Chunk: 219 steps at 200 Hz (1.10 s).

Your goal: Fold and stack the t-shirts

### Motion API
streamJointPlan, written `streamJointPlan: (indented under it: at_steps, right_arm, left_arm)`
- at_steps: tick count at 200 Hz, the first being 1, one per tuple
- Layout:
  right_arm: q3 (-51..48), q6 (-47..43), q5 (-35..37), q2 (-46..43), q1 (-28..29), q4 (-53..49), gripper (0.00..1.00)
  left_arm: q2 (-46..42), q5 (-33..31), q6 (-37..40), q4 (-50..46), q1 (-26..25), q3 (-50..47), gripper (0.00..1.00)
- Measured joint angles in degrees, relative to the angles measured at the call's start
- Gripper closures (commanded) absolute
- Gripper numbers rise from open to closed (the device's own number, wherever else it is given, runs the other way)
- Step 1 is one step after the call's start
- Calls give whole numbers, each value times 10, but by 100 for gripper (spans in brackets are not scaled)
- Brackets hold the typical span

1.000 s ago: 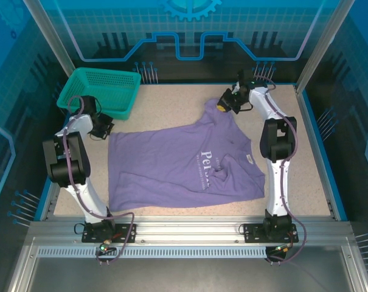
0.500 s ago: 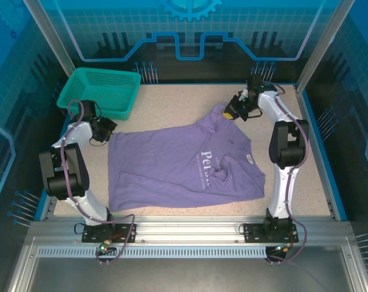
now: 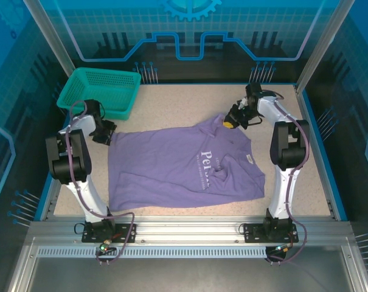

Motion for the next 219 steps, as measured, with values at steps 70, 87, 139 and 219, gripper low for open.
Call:
streamJointPlan:
  at_steps: [70,87,139,219]
  right_arm:
    - [0,-2,0,-16,0,4,100]
    - [0,-2,0,-16,0,4,100]
    - [0,-2,0,-16,0,4,100]
    - [0,-2,0,-16,0,4,100]
  left_arm:
    - [76,-39,14,-51,-8,105,52]
    - [86,-47,26,-64,-11,122,55]
    - [113,-62,56,-91,-23,149,66]
    - [111,-72,86,-99,-24,146,100]
